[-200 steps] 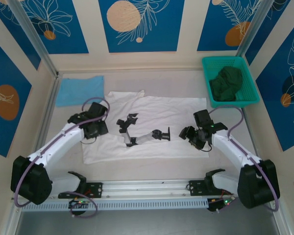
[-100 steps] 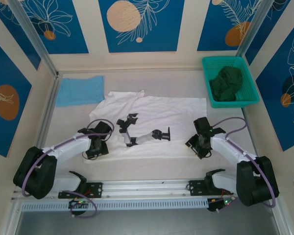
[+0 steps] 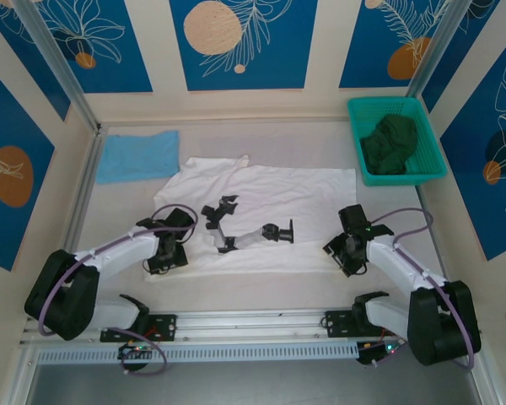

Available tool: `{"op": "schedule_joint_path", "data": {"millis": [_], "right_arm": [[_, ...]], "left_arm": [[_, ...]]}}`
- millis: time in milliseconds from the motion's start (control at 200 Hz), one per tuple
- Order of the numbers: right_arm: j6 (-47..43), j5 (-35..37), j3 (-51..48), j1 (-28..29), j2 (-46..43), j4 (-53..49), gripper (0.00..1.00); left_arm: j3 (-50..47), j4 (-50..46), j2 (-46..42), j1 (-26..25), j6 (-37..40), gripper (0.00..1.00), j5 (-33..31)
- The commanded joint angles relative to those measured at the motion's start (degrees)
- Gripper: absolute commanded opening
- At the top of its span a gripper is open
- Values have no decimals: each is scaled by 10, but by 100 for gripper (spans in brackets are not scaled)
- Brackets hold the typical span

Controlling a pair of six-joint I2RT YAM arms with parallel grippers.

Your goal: Fold and stack the t-shirts

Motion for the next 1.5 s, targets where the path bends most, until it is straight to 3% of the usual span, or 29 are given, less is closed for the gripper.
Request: {"op": "schedule_joint_path", "data": {"millis": [0, 45, 80, 130, 185, 245, 350, 510, 660, 885, 1180, 1495], "right_arm": [[-57, -16, 44, -2, -39, -54, 62], [-77, -42, 54, -1, -47, -41, 62], [-76, -55, 62, -4, -47, -42, 56], [-67, -78, 72, -6, -34, -50, 41], [-65, -118, 81, -7, -8, -49, 16], [-63, -162, 86, -3, 25, -47, 9], [-67, -191, 91, 11, 75, -34, 8], [-24, -214, 71, 18, 115, -12, 8], [2, -178, 52, 22, 132, 6, 8], [22, -148, 59, 20, 197, -46, 7], [39, -165, 97, 16, 235, -105, 11], [54, -195, 86, 22, 228, -111, 16]], "left_arm": [[71, -74, 5, -6, 15, 62, 17], [106, -88, 10, -8, 36, 58, 24], [127, -101, 12, -10, 44, 54, 28], [152, -130, 18, -9, 43, 45, 31], [163, -145, 21, -10, 50, 38, 47], [169, -160, 27, -8, 52, 33, 57], [143, -149, 45, -8, 68, 26, 59], [113, -113, 96, -8, 82, 24, 57], [106, -107, 148, -1, 91, 26, 17], [77, -100, 210, 2, 67, 28, 32], [74, -144, 203, -17, 25, 30, 87], [78, -172, 188, -87, -47, 30, 110]]}}
